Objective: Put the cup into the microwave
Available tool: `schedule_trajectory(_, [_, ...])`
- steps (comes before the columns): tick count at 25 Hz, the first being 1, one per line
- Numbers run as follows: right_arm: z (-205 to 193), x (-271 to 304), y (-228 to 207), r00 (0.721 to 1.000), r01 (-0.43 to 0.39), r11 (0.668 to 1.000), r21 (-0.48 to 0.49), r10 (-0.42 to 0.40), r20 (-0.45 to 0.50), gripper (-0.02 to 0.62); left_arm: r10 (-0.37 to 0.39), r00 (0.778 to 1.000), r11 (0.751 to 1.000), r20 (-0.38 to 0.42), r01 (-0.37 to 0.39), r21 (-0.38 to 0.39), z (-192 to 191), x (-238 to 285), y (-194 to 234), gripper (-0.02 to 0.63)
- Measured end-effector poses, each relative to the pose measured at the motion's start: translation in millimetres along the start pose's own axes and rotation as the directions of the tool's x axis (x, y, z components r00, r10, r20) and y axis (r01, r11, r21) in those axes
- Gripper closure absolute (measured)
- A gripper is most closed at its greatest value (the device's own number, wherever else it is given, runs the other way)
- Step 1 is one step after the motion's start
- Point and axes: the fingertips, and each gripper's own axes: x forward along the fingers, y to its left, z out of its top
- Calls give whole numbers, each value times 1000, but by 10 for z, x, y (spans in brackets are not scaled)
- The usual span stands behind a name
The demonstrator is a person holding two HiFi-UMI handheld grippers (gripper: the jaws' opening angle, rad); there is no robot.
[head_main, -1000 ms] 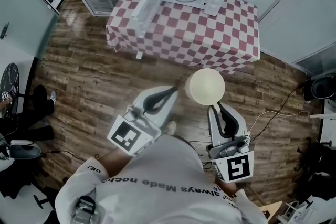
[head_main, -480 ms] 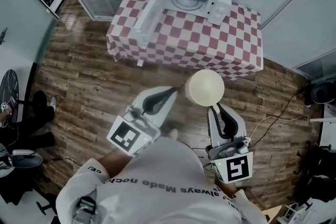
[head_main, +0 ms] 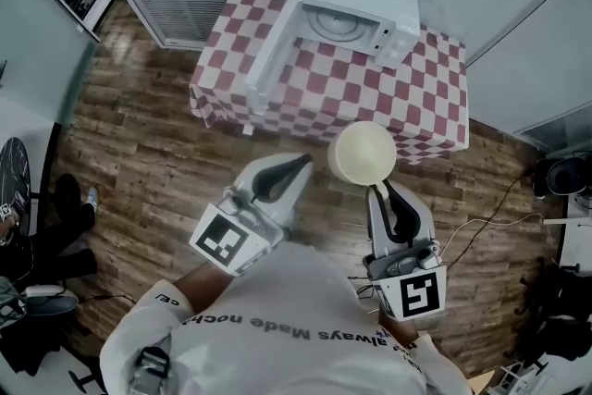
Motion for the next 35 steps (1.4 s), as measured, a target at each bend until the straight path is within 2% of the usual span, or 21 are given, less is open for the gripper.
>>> schedule_trajectory(9, [6, 483, -30, 1000, 27, 1000, 0, -27, -7, 548, -38, 999, 999, -7, 38, -14, 5, 114, 471, 601])
schedule_trajectory(25, [-110, 876, -167, 998, 62, 998, 23, -61, -24, 548, -52, 998, 998, -28, 51, -34, -58, 223, 877, 603])
schedule_trajectory(35, [-186, 1093, -569, 998, 53, 998, 28, -52, -23, 548, -48, 998, 998, -27, 47, -38, -92, 679, 1058, 603])
